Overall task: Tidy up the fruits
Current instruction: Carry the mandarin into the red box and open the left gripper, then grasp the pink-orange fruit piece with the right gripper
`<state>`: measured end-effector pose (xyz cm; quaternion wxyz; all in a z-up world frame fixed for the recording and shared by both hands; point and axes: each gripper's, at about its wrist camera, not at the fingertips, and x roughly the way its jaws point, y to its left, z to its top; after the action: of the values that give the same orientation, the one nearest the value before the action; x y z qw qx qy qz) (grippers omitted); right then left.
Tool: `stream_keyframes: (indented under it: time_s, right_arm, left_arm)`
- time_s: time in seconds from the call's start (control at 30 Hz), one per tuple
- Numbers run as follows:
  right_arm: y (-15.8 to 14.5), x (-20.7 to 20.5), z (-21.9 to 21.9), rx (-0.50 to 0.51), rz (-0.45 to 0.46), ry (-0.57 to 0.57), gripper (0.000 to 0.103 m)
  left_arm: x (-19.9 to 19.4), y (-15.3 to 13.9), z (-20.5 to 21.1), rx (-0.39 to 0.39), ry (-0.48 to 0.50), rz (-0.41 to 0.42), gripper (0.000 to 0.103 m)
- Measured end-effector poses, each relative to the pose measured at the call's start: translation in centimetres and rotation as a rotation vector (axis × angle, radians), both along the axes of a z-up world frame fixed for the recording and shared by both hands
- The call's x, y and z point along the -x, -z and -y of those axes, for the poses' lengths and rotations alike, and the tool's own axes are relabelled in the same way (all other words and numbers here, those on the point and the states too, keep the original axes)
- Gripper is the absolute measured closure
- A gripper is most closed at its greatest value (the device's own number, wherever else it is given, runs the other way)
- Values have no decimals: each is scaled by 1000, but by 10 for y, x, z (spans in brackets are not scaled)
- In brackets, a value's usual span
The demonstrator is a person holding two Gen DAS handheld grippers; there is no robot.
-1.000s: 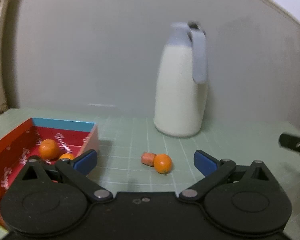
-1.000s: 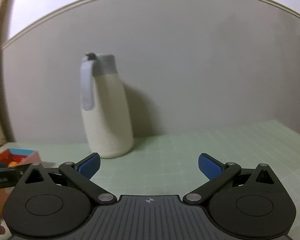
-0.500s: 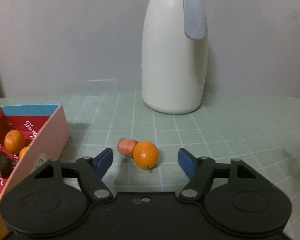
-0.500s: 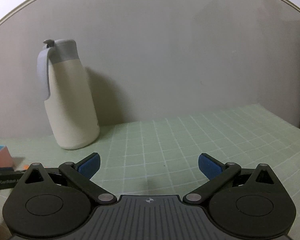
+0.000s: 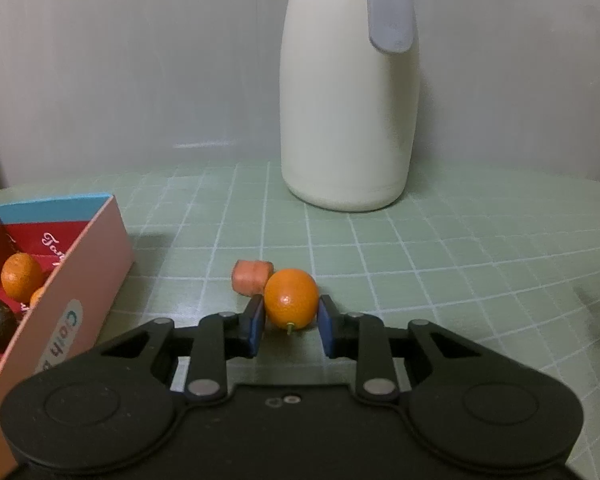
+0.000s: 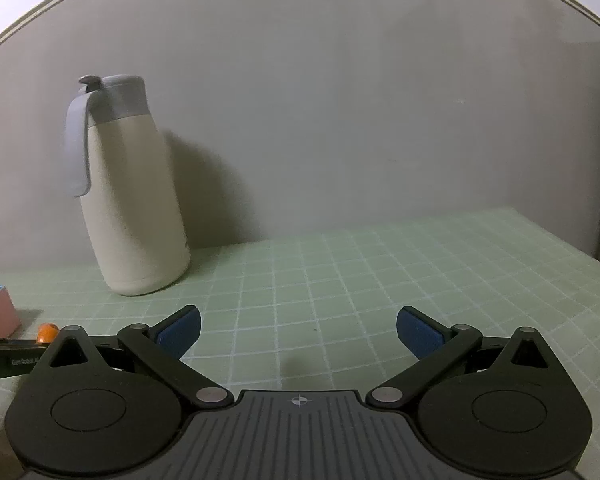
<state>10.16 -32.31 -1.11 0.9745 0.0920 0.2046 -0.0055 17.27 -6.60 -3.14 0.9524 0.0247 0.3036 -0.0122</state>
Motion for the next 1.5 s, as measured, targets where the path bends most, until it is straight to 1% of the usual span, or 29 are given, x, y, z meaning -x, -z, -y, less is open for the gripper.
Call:
stream_keyframes:
  time_s: [0.17,0.4,0.53,0.63,0.97,1.07,1.17,1.2,1.27,1.3,1.33,1.4,1.5]
  right_arm:
    - [2,-4,-5,-4,-19,-8,0]
    - [4,-4,-9,-30,-42,-15,0]
    - [2,-4,-19,-36,-41,-32,0]
    - [0,-5,-31,-39,-40,-51,0]
    - [-9,-7,-82,-43,-15,-127,0]
    - [-10,-11,-97,-44,-16,-153,0]
    - [-10,-15,-111,-53,-17,-176,0]
    - [-11,-16,-116,-56,-15,-183,0]
    - [-11,-17,-127,-58,-11,-199,0]
    - [-11,-17,-131,-60,-9,-207,0]
    - [-11,-17,-136,-60,-8,-215,0]
    - [-12,-17,-145,-57,-7,-230,0]
    - [-10,-15,-154,-49,-5,-248,0]
  left_arm:
    - [16,-9,-1,-19,24,39,84]
    - [43,-28,-13,-22,24,97,84]
    - [61,-42,-26,-37,5,149,84]
    - [72,-51,-40,-43,-21,171,84]
    - [92,-61,-103,-67,-140,182,84]
    - [96,-58,-124,-80,-184,162,84]
    - [97,-50,-144,-88,-223,122,84]
    - [98,-48,-150,-87,-233,109,82]
    - [100,-45,-160,-78,-243,88,67]
    - [103,-45,-164,-73,-253,97,36]
    - [108,-46,-166,-76,-276,125,8]
    - [117,-50,-169,-93,-293,179,6]
    - [120,-54,-176,-72,-300,181,6]
